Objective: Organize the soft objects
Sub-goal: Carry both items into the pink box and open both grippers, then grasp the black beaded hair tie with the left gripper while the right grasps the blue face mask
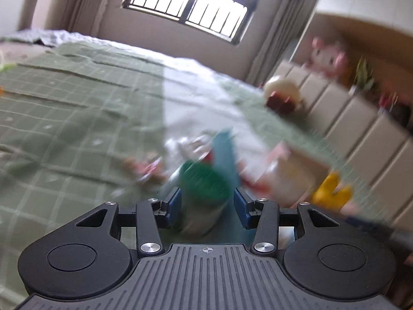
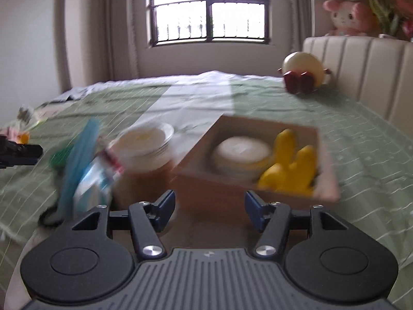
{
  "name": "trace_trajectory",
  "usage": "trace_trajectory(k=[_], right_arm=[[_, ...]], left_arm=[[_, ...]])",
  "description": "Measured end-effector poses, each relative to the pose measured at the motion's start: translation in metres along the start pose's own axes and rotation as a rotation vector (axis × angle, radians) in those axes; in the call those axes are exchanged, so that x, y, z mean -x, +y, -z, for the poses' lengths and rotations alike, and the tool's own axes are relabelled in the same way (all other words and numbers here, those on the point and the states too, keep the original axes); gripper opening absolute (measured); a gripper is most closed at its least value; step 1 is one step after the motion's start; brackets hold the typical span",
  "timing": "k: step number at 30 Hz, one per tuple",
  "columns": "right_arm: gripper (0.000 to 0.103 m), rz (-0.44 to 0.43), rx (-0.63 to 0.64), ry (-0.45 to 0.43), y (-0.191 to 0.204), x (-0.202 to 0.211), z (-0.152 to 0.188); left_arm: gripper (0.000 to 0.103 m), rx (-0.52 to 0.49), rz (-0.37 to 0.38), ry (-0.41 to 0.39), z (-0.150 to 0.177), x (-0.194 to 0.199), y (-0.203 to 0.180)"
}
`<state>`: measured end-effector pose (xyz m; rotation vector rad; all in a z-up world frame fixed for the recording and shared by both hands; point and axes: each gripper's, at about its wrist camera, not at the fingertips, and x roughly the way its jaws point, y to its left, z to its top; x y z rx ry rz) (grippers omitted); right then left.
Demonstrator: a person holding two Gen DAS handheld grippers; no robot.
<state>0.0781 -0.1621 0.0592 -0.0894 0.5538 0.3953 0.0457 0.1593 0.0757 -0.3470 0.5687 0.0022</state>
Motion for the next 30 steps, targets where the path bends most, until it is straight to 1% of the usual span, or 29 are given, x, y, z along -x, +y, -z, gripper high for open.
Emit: trace_trajectory(k=[2,3,7,9,12,14,15,18,19,21,22,24,25,26,28,29,30], right_arm=[[0.060,-0.002,-0.001,0.027,0.010,-0.004,0.012],[0.060,0.000,-0.003,0.039,0.014,-0.007,0.018],[0.060,0.019,-0.018,0.095,0.021,-0.018,0.034],[0.060,0.022,-0.019,0.115,0.025,-0.023,0.040],[0.061,0.043,0.019,0.104,0.033,-0.021,0.045],[0.064,0.044,0.038,0.101,0.036,-0.020,0.048],[0.065,0.046,0.045,0.098,0.037,-0.020,0.049],[0.067,0.061,0.062,0.088,0.041,-0.018,0.050],[0.067,0.068,0.071,0.086,0.042,-0.017,0.049],[0.067,0.083,0.104,0.058,0.048,-0.010,0.044],[0.067,0.077,0.124,0.028,0.051,-0.005,0.039],[0.067,0.041,0.169,-0.038,0.063,0.008,0.022],[0.067,0.003,0.184,-0.053,0.069,0.013,0.012],[0.066,-0.058,0.185,-0.049,0.075,0.016,-0.002],[0.061,-0.170,0.156,-0.010,0.085,0.012,-0.028],[0.053,-0.220,0.141,0.025,0.091,0.005,-0.041],[0.049,-0.255,0.132,0.063,0.096,-0.003,-0.051]], left_arm=[[0.049,-0.070,-0.053,0.034,0.016,0.000,0.002],[0.049,-0.079,-0.056,0.053,0.022,-0.001,0.004],[0.049,-0.045,-0.017,0.124,0.040,-0.006,0.026],[0.049,-0.058,-0.019,0.146,0.044,-0.017,0.023],[0.049,-0.086,-0.042,0.166,0.048,-0.029,0.022],[0.049,-0.130,-0.059,0.186,0.049,-0.034,0.016],[0.049,-0.156,-0.067,0.186,0.050,-0.034,0.012],[0.049,-0.209,-0.072,0.168,0.058,-0.034,0.007],[0.047,-0.215,-0.074,0.154,0.060,-0.033,0.006],[0.019,-0.198,-0.082,0.124,0.064,-0.029,0.008],[0.011,-0.183,-0.075,0.122,0.064,-0.028,0.011],[0.011,-0.145,-0.041,0.108,0.064,-0.024,0.017],[0.011,-0.138,-0.029,0.105,0.065,-0.021,0.019],[0.011,-0.135,-0.021,0.101,0.066,-0.019,0.020],[0.011,-0.126,-0.006,0.091,0.067,-0.014,0.021],[0.010,-0.118,0.000,0.085,0.068,-0.010,0.022],[0.010,-0.109,0.004,0.076,0.069,-0.007,0.024]])
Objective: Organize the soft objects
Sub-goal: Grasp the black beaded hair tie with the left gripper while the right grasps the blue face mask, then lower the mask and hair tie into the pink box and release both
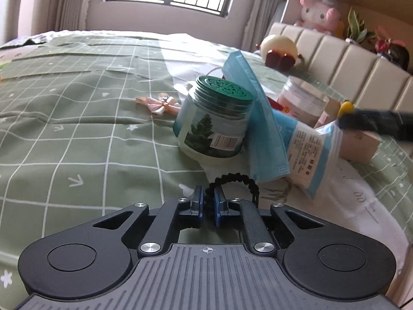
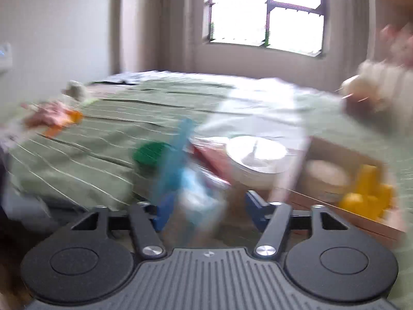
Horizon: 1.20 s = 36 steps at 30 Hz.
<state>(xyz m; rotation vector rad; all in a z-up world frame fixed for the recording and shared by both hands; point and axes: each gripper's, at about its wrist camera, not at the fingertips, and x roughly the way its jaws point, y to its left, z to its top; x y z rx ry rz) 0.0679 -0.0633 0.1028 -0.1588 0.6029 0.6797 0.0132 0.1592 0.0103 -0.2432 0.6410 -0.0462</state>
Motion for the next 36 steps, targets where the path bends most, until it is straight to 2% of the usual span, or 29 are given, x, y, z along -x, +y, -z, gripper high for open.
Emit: trace_trajectory(k=[3,5,7,9,10,13,15,17,19,23,27,30,33,36], right_arm=[[0.045,-0.053,-0.002,0.077,0.010,-0.030,-0.017],[0.042,-0.027,0.043,0.109,0.020,-0.050,-0.019],[0.034,-0.004,0.072,0.143,0.027,-0.068,-0.019],[0.003,0.018,0.092,0.171,0.030,-0.076,-0.021],[0.003,0.017,0.085,0.171,0.029,-0.073,-0.025],[0.003,0.013,0.080,0.076,0.021,-0.039,-0.050],[0.003,0.015,0.070,-0.013,0.014,-0.008,-0.074],[0.003,0.020,0.068,-0.098,0.002,0.029,-0.100],[0.003,0.045,0.063,-0.178,-0.013,0.062,-0.121],[0.003,0.147,0.081,-0.304,-0.050,0.120,-0.143],[0.003,0.223,0.031,-0.353,-0.101,0.158,-0.148],[0.003,0.282,-0.006,-0.361,-0.138,0.173,-0.138],[0.003,0.304,-0.071,-0.353,-0.176,0.178,-0.118],[0.003,0.320,-0.130,-0.339,-0.209,0.175,-0.097]], left_arm=[[0.010,0.026,0.005,-0.027,0.003,0.010,0.007],[0.010,0.049,0.008,-0.046,0.005,0.016,0.014],[0.010,0.070,0.010,-0.060,0.005,0.021,0.020],[0.010,0.086,0.009,-0.076,0.003,0.026,0.027],[0.010,0.094,0.005,-0.090,0.000,0.029,0.031],[0.010,0.108,-0.024,-0.155,-0.020,0.045,0.043],[0.010,0.113,-0.041,-0.210,-0.047,0.053,0.051],[0.010,0.072,-0.063,-0.275,-0.078,0.063,0.047],[0.010,0.009,-0.070,-0.332,-0.108,0.071,0.031],[0.010,-0.074,-0.026,-0.398,-0.157,0.076,-0.013],[0.010,-0.154,0.063,-0.408,-0.194,0.062,-0.075],[0.010,-0.190,0.162,-0.361,-0.211,0.037,-0.126],[0.011,-0.214,0.229,-0.292,-0.219,-0.004,-0.171],[0.011,-0.152,0.342,-0.183,-0.215,-0.058,-0.198]])
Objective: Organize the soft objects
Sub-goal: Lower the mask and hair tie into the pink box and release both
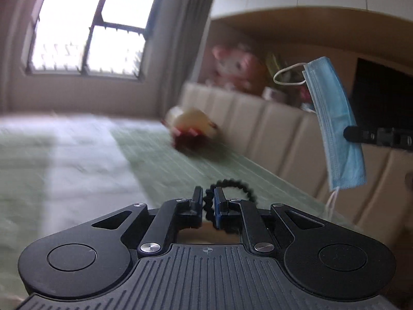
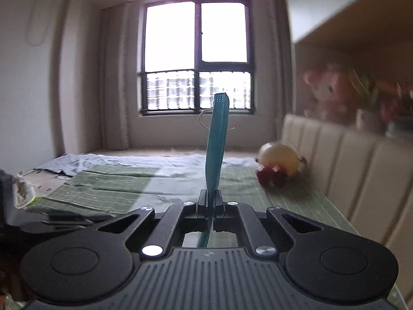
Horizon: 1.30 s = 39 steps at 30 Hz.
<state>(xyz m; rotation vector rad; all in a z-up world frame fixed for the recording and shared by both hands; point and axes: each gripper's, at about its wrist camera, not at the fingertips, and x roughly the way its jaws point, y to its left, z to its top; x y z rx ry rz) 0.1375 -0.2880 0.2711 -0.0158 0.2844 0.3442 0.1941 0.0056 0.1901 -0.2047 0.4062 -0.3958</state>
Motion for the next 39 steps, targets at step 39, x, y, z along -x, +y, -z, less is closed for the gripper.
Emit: trace_trajectory(k=[39], right_arm=[[0.043,-0.012,0.091,0.435,0.129,-0.125,0.144]], left_arm=[[0.014,0.420,-0.504,0.074,0.182,0.184,0.190]])
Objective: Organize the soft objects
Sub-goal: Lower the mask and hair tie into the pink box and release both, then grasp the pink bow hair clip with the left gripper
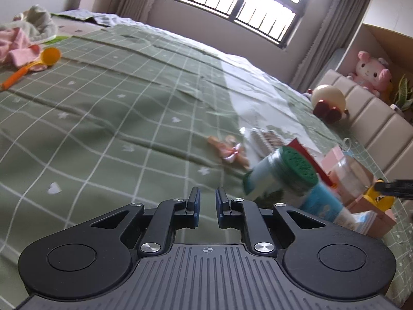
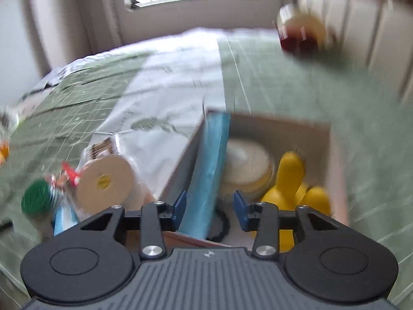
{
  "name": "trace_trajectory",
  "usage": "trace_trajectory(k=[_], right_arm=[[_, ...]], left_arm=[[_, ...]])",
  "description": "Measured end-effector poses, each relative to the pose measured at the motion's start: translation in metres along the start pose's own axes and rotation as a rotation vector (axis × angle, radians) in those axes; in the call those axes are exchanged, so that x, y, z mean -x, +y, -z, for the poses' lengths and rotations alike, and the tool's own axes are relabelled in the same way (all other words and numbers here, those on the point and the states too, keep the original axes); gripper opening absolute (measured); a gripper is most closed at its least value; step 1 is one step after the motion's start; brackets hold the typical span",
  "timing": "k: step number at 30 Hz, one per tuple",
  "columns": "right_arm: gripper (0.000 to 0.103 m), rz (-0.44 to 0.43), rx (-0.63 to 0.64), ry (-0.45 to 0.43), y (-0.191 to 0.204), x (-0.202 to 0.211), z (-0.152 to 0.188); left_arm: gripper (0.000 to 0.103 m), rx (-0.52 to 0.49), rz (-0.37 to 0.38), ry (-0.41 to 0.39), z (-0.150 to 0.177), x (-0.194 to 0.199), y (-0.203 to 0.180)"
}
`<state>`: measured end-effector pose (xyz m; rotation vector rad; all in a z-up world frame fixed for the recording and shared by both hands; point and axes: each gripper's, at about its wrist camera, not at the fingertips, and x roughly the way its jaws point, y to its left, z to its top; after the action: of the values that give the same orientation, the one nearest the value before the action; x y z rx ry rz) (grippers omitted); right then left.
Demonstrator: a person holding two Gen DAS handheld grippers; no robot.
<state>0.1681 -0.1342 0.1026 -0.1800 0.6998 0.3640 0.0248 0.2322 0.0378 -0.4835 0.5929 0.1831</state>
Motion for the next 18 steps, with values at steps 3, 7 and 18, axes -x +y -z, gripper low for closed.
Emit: trace_trajectory(k=[3,7,18], right_arm=[[0.055,-0.032,0.122,-0.062,0.024,0.028,0.009],[0.057,-0.124,0.190,-0.095,0.057,0.043,0.028],[0.057,-0.224,0.292,-0.117,0.118,0.052,0.073]], left_arm=[[0.014,0.007,0.003,0.017,0.008,0.001,0.001],[0.014,-0.030,0.021,0.033,0.014,0.000,-0.002],[0.014,-0.276,0.231,0.025,-0.055,-0.033,-0.033]])
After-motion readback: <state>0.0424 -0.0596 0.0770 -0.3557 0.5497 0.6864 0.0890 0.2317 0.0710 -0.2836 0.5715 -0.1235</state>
